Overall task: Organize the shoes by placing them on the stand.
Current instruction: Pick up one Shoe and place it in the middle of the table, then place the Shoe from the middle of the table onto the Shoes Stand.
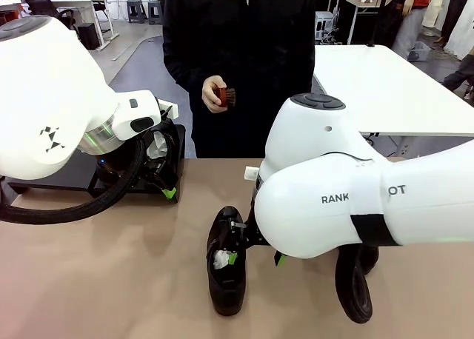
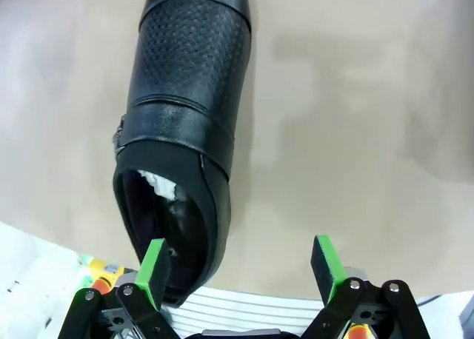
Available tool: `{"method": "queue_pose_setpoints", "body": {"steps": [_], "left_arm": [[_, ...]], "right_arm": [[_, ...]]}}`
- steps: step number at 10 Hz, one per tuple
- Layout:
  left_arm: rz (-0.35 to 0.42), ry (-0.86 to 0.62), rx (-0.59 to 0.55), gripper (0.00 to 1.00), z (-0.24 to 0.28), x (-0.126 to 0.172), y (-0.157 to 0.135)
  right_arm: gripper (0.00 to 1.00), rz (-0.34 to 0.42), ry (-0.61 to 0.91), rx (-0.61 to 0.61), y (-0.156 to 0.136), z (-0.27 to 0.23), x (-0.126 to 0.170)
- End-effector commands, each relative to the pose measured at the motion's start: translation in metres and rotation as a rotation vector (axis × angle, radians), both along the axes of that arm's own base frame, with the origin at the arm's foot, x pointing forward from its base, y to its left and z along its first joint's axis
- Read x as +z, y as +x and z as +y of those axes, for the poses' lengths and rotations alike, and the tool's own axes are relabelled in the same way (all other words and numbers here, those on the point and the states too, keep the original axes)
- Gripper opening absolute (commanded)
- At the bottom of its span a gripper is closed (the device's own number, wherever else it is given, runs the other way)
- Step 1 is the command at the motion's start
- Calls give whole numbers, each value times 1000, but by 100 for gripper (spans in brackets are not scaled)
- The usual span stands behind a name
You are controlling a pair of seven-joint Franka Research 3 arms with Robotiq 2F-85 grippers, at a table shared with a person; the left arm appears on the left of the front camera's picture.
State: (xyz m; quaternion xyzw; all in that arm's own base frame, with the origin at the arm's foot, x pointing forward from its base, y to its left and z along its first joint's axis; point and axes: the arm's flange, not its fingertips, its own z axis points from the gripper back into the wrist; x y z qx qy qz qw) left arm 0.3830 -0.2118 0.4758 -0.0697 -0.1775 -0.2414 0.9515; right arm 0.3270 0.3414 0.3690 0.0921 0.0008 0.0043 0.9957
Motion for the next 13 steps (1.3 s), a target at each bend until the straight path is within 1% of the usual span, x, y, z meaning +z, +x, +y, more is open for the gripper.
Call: {"method": "queue_pose_setpoints", "body": {"steps": [1,6,7,8,9,10,11,12,13], "left_arm": [[-1,-20,5,97,1,0,-1],[-1,-20,5,97,1,0,-1],[-1,-20,5,97,1,0,-1],[-1,-20,5,97,1,0,-1],[-1,-20,5,97,1,0,-1],[-1,-20,5,97,1,0,-1],[-1,-20,5,97,1,0,-1],[0,0,0,97,0,0,0],[44,-41,-20,97,-18,3,-17]], "right_arm": [[100,-3,11,-24,7,6,-5],[100,-3,11,-24,7,6,-5],[100,7,6,-4,4,3,-6],[100,-88,-52,1,0,-24,24],[100,-128,-76,-6,-4,-61,57],[100,-200,-158,-9,-10,-100,85],[100,-199,-167,4,-13,-129,100],[100,-201,-154,-49,-7,-161,105],[100,-186,-101,-103,-6,-182,104]]}}
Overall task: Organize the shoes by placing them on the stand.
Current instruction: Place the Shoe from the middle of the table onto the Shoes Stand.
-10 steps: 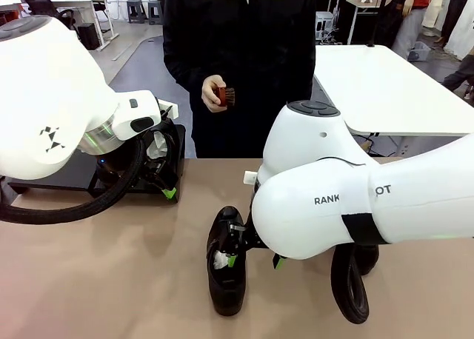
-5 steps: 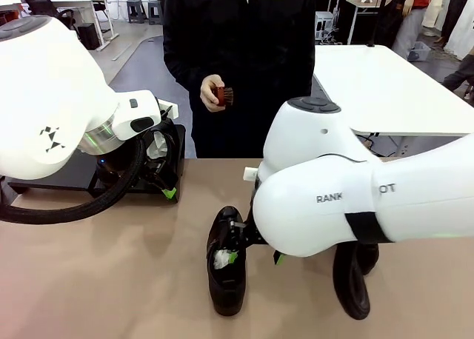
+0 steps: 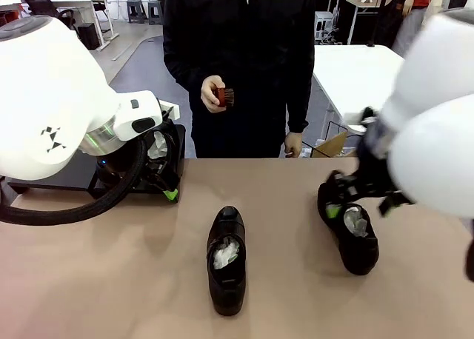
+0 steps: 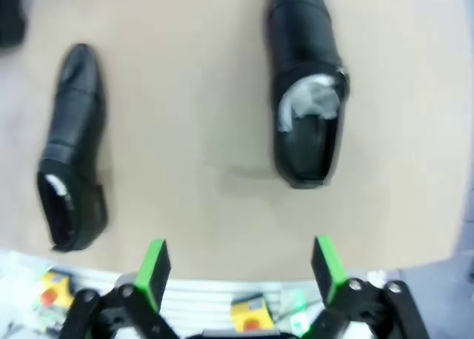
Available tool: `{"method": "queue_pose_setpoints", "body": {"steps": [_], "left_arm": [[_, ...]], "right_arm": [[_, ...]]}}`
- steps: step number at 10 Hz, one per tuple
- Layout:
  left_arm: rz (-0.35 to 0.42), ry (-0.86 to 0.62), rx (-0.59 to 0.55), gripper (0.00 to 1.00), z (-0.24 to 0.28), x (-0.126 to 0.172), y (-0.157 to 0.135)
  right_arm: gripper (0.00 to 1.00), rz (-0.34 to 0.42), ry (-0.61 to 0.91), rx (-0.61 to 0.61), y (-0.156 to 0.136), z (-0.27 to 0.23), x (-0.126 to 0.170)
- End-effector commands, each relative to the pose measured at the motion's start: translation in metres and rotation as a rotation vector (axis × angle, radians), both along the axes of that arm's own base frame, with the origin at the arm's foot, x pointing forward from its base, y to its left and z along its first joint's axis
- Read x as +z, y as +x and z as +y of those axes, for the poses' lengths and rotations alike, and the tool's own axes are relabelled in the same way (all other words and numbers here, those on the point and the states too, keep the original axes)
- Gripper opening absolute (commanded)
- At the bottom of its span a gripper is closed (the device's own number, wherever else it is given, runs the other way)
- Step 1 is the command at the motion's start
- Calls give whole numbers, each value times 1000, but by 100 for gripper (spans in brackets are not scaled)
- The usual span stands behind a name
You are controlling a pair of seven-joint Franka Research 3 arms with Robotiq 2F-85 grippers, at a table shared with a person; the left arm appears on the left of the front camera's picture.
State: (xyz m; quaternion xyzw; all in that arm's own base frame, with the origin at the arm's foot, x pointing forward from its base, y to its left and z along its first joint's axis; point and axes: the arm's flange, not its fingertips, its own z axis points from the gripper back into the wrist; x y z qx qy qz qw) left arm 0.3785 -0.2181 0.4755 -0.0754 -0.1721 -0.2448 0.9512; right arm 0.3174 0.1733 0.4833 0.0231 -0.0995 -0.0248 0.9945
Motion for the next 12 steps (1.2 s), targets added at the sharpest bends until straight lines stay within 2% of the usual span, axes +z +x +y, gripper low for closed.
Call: {"method": "queue_pose_setpoints", "body": {"steps": [1,2,3,4,5,6,7,9,12], "left_arm": [[23,14,110,97,-39,5,-35],[18,31,155,97,-64,4,-54],[26,27,154,97,-87,0,-61],[49,6,160,97,-98,4,-59],[27,4,111,97,-70,0,-55],[27,4,111,97,-70,0,-55],[37,3,135,97,-96,-2,-72],[106,31,192,97,-136,-4,-89],[165,82,305,97,-195,-32,-87]], "right_arm": [[100,1,86,-76,6,-32,-11],[100,4,128,-140,10,-39,-12],[100,3,156,-192,15,-44,-14],[100,8,65,-102,6,-42,-2],[100,8,65,-102,6,-42,-2],[100,8,65,-102,6,-42,-2],[100,8,65,-102,6,-42,-2],[100,8,65,-102,6,-42,-2],[100,8,65,-102,6,-42,-2]]}}
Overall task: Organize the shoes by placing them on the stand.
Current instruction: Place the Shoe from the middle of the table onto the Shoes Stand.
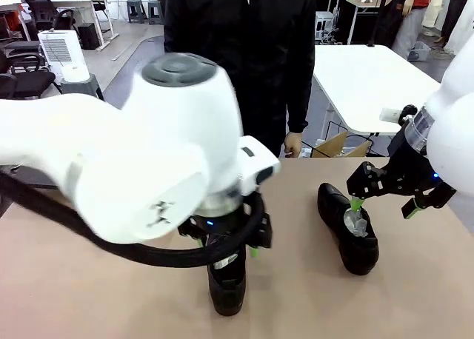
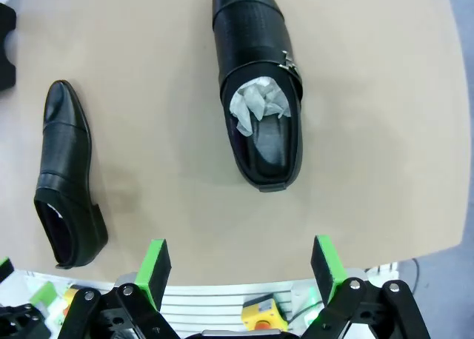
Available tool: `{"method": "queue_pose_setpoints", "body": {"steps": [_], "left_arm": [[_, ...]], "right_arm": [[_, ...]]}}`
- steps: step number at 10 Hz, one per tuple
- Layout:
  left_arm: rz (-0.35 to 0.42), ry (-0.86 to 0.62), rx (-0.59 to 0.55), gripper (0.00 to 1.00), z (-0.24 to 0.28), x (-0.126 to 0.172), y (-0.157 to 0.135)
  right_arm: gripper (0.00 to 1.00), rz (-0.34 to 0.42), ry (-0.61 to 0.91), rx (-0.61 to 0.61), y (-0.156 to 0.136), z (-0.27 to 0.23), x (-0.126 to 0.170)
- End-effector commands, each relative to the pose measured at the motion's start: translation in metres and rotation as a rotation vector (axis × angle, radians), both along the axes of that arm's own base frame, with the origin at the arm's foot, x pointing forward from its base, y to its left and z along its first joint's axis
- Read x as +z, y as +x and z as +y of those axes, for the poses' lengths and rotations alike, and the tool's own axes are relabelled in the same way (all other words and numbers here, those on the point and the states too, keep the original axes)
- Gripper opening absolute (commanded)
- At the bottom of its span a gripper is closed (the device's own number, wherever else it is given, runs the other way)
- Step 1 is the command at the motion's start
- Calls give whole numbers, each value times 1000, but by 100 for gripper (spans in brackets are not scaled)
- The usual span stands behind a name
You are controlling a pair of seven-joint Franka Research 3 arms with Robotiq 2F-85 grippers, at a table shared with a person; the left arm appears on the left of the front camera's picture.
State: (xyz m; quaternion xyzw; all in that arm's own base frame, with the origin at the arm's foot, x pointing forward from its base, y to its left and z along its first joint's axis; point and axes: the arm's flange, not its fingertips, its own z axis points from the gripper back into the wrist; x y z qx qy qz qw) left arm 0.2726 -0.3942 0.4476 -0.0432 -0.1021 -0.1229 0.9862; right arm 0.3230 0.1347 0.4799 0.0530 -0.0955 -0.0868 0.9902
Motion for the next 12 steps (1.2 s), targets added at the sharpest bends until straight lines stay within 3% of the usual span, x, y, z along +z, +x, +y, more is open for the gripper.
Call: {"method": "queue_pose_setpoints", "body": {"steps": [1,5,12], "left_arm": [[37,54,81,97,-25,-15,23],[100,46,82,97,-41,-54,47],[151,19,120,97,-46,-88,59]], "right_arm": [[100,-1,-7,16,0,-3,2],[100,-1,-7,16,0,-3,2],[100,-1,-7,16,0,-3,2]]}}
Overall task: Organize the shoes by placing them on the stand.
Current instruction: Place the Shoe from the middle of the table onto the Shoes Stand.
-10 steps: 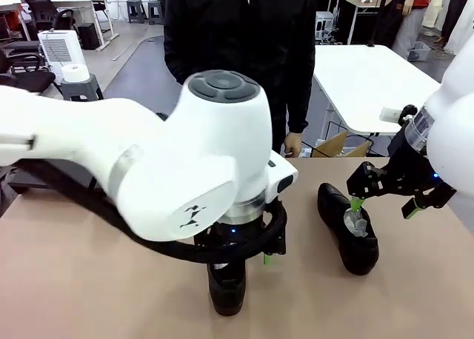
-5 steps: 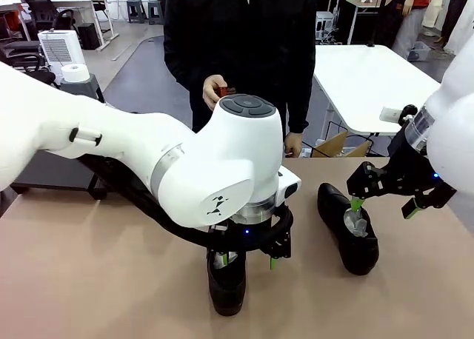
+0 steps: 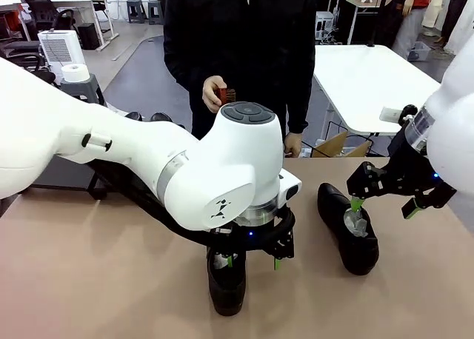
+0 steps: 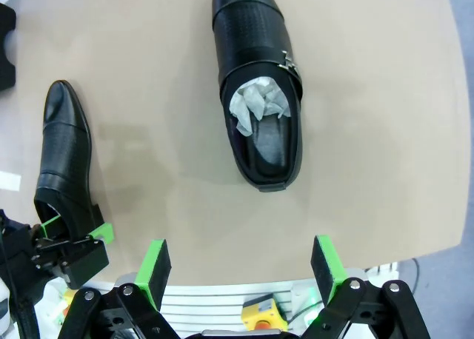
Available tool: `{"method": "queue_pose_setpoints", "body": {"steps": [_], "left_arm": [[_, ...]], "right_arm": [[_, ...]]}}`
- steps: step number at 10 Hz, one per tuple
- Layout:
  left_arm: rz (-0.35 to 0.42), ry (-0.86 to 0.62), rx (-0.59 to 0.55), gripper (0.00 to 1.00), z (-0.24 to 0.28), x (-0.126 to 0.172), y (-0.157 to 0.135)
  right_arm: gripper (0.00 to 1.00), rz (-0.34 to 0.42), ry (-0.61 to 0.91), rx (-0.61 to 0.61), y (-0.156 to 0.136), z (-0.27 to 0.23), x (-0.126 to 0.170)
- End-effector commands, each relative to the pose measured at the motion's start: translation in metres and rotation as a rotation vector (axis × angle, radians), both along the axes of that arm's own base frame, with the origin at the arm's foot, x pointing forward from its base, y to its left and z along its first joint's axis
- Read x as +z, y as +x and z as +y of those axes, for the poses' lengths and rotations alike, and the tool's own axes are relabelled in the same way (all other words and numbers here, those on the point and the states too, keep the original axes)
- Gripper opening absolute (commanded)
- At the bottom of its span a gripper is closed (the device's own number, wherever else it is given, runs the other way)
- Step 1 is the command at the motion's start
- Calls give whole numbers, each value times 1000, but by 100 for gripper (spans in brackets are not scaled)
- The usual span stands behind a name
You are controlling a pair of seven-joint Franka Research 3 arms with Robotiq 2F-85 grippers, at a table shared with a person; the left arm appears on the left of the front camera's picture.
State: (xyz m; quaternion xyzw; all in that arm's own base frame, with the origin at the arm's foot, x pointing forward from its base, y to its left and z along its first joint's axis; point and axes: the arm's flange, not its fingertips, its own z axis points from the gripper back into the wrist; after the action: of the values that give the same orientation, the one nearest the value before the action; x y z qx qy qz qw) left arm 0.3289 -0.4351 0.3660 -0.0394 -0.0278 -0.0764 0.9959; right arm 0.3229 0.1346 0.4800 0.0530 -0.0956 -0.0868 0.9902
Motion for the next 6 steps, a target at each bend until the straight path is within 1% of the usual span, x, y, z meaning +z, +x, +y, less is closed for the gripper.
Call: {"method": "queue_pose_setpoints", "body": {"steps": [1,2,3,6], "left_arm": [[5,4,31,97,-5,-9,3],[-9,12,23,84,-3,-12,4],[-3,47,28,64,-3,-13,5],[-10,56,35,6,-1,-13,5]], "right_arm": [[100,-1,-7,16,0,-3,1],[100,-1,-7,16,0,-3,1],[100,-1,-7,16,0,-3,1],[100,-1,-7,16,0,-3,1]]}}
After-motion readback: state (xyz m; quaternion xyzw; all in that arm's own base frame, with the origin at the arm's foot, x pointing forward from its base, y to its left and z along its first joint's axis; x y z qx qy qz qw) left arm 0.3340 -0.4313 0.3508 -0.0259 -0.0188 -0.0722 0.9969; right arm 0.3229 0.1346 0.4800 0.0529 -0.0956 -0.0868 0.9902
